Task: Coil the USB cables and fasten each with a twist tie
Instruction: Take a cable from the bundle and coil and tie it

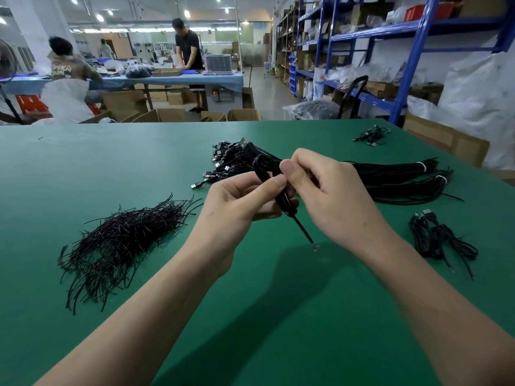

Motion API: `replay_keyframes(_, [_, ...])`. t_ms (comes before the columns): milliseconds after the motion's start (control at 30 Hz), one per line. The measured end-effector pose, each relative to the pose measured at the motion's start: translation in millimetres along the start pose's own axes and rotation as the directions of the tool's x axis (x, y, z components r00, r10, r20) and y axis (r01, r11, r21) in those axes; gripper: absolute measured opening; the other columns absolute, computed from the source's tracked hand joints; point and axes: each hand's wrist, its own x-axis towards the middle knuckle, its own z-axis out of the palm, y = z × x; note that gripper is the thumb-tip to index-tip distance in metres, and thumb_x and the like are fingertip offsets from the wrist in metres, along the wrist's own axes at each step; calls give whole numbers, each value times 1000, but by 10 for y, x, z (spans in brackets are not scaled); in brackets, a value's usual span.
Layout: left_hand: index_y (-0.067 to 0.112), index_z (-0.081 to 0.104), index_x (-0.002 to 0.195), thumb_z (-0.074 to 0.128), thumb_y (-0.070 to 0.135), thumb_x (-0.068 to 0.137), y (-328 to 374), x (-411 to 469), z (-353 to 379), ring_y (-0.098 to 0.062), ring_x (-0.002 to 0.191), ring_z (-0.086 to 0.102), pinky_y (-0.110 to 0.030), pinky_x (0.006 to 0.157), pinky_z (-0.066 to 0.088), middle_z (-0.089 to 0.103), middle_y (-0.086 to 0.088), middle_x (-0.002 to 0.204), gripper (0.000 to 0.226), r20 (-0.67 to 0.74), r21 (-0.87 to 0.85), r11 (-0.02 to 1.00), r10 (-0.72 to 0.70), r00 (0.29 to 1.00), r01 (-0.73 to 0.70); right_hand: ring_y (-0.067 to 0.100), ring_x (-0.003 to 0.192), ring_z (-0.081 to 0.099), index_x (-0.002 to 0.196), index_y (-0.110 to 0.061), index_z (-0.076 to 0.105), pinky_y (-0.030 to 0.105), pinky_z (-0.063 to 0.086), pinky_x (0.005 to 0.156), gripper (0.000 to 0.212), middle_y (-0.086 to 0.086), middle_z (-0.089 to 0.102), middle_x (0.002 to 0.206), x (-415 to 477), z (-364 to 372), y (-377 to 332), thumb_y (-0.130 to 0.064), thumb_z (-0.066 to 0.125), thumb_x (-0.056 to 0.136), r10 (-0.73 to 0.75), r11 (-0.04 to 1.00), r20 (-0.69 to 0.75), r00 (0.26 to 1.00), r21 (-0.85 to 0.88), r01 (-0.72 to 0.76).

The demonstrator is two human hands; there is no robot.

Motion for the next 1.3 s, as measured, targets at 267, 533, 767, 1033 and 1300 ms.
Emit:
replay_keyframes(267, [17, 78, 101, 71, 27, 84, -60, -40, 99, -14, 78, 71, -24, 73, 57, 76, -4, 89, 21, -48, -110, 991, 70, 996, -75, 10, 52, 40, 73, -5, 50, 28, 33, 51, 39, -1, 51, 57, -3, 51, 14, -26, 50, 106, -30, 991, -74, 997, 126, 39])
replay_keyframes(533, [24, 80, 102, 71, 34, 82, -65, -51, 112, -8, 86, 73, -20, 74, 55, 76, 4, 92, 24, 48, -289, 957, 31, 998, -16, 0, 58, 52, 76, -11, 59, 19, 42, 61, 34, -15, 56, 61, 3, 92, 19, -23, 50, 106, 64, 918, -52, 997, 394, -38])
replay_keyframes(767, [25, 81, 96, 71, 34, 82, -28, -39, 62, -4, 81, 72, -18, 71, 56, 76, 8, 87, 19, 166, -372, 927, 13, 986, 50, 0, 51, 49, 73, -20, 59, 12, 40, 48, 35, -14, 55, 58, 7, 136, -30, -22, 48, 107, 130, 775, 58, 990, 616, -138])
replay_keyframes(1033, [25, 81, 90, 63, 29, 87, -13, -28, 28, -6, 74, 72, -16, 66, 54, 75, 7, 82, 18, 141, -302, 952, 97, 985, -50, -1, 50, 45, 76, -18, 57, 16, 35, 44, 36, -13, 52, 57, 4, 104, -75, -37, 47, 105, 164, 697, 167, 972, 678, -234])
replay_keyframes(1300, [26, 78, 96, 69, 34, 84, -13, 5, -27, -8, 82, 70, -19, 67, 54, 74, 6, 87, 17, 94, -220, 973, 95, 991, -72, 14, 67, 52, 90, -11, 59, 23, 40, 49, 14, -9, 62, 71, 19, -46, -10, -9, 53, 103, 45, 781, 204, 978, 604, -162])
